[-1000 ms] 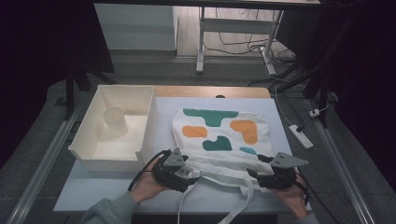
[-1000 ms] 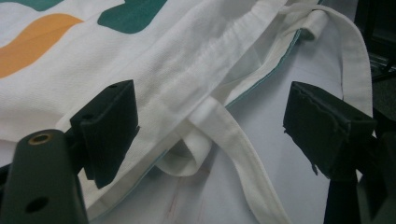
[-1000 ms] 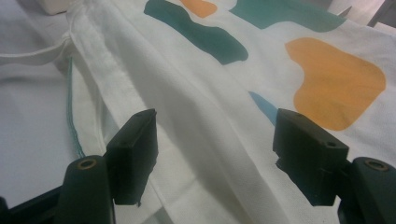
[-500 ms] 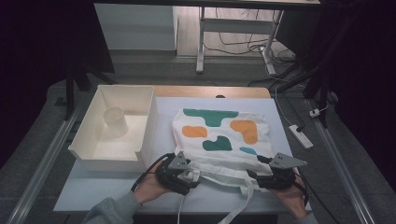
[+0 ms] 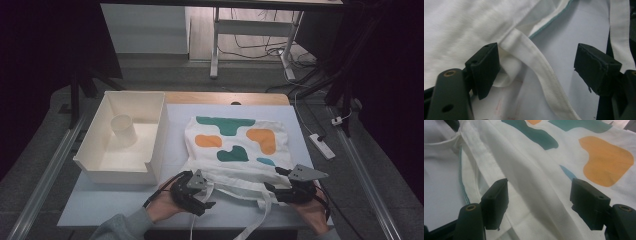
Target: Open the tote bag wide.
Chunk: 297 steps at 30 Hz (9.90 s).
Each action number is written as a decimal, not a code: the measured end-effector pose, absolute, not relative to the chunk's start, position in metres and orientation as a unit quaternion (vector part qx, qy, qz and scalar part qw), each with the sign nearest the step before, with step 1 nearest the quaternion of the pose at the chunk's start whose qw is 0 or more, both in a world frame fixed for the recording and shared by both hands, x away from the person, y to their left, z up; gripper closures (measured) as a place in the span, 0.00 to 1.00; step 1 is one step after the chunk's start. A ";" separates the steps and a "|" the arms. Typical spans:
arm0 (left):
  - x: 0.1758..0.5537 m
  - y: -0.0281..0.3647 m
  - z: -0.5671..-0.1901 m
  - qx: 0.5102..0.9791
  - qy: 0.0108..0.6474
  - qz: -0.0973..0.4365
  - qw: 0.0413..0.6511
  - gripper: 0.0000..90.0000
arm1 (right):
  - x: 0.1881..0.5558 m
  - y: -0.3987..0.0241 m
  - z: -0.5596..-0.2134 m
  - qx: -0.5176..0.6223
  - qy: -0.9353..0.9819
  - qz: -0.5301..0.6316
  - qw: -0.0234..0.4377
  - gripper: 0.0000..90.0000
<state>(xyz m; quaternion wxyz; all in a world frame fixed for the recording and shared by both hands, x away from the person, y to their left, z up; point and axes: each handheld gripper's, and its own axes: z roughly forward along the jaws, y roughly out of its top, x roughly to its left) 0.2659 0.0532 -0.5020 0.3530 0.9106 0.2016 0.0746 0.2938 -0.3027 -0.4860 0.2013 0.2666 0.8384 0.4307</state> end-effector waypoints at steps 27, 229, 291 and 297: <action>0.258 0.059 -0.515 0.931 0.196 0.039 0.306 0.95 | 0.292 -0.303 -0.486 0.267 0.839 0.430 0.201 0.35; 0.292 0.105 -0.478 0.823 0.301 0.082 0.475 0.24 | 0.421 -0.266 -0.454 0.335 0.794 0.376 0.340 0.99; 0.289 0.098 -0.482 0.836 0.281 0.087 0.463 0.25 | 0.307 -0.197 -0.450 0.191 0.898 0.356 0.173 0.53; 0.289 0.098 -0.483 0.837 0.279 0.086 0.462 0.25 | 0.312 -0.196 -0.462 0.197 0.905 0.338 0.169 0.53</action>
